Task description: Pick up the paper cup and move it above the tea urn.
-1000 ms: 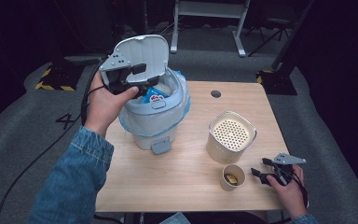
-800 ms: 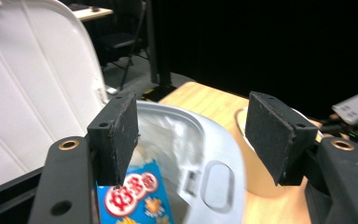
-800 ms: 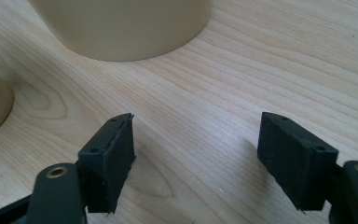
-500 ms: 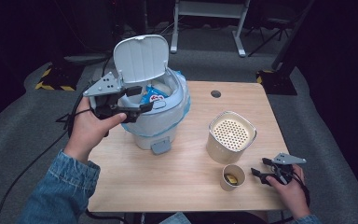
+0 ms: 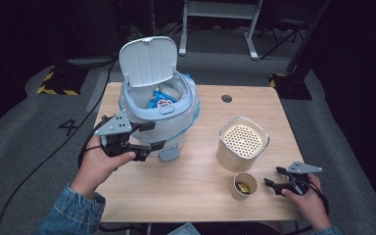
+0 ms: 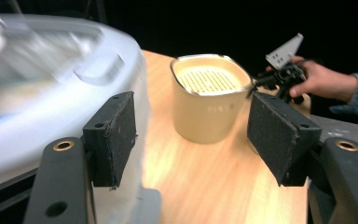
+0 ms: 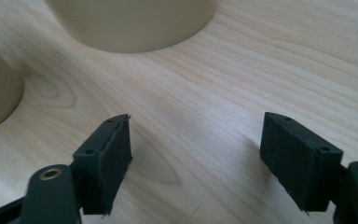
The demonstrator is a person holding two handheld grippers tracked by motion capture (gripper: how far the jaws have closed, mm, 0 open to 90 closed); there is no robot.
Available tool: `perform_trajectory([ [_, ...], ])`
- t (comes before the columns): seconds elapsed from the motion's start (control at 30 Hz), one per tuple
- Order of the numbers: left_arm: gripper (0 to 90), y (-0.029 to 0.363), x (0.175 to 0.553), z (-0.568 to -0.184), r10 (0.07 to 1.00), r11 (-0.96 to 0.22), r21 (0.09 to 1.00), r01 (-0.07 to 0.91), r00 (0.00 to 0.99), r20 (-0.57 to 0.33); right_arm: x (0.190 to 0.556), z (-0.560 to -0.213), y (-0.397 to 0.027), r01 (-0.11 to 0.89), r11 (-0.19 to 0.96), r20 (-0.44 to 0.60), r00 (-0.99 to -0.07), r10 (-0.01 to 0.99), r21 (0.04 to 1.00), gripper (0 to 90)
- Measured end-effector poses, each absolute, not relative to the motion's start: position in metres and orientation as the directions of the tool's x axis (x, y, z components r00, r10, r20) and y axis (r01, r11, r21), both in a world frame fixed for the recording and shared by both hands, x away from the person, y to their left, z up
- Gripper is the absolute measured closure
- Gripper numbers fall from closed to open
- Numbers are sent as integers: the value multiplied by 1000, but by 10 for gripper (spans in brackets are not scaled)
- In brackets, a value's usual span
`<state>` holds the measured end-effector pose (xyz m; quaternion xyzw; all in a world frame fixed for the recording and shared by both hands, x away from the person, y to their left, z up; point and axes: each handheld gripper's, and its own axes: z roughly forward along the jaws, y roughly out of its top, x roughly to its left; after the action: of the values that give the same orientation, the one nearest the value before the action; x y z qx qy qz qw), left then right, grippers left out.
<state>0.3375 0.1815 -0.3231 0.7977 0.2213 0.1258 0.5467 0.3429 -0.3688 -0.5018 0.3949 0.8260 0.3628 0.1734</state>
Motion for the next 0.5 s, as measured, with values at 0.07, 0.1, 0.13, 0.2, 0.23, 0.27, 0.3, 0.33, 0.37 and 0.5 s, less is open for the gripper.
perform_trajectory([
  [0.07, 324, 180, 334, -334, 493, -324, 920, 221, 869, -35, 341, -500, -369, 531, 437, 4, -638, 770, 726, 256],
  [0.1, 323, 179, 333, -339, 494, -337, 915, 224, 869, -31, 340, -500, -369, 530, 442, 5, -644, 765, 724, 262],
  [0.13, 321, 178, 332, -345, 495, -348, 909, 230, 868, -31, 339, -499, -368, 526, 448, 3, -651, 759, 723, 273],
  [0.2, 320, 178, 329, -354, 493, -379, 896, 231, 870, -16, 337, -498, -367, 517, 457, -4, -660, 751, 723, 283],
  [0.23, 319, 178, 328, -358, 491, -384, 894, 233, 871, -16, 336, -497, -367, 515, 461, -7, -662, 750, 722, 284],
  [0.27, 318, 179, 327, -363, 490, -383, 892, 240, 871, -24, 335, -496, -367, 516, 464, -5, -665, 747, 720, 286],
  [0.3, 318, 180, 326, -369, 494, -386, 889, 245, 869, -25, 334, -495, -366, 515, 469, -6, -669, 743, 718, 289],
  [0.33, 318, 180, 325, -374, 503, -386, 889, 248, 864, -23, 333, -494, -366, 514, 472, -5, -673, 740, 716, 292],
  [0.37, 317, 181, 325, -380, 511, -387, 886, 256, 859, -25, 332, -493, -365, 514, 474, -2, -677, 736, 715, 294],
  [0.5, 316, 182, 324, -404, 534, -386, 877, 287, 845, -41, 327, -491, -363, 509, 483, 2, -690, 724, 713, 295],
])
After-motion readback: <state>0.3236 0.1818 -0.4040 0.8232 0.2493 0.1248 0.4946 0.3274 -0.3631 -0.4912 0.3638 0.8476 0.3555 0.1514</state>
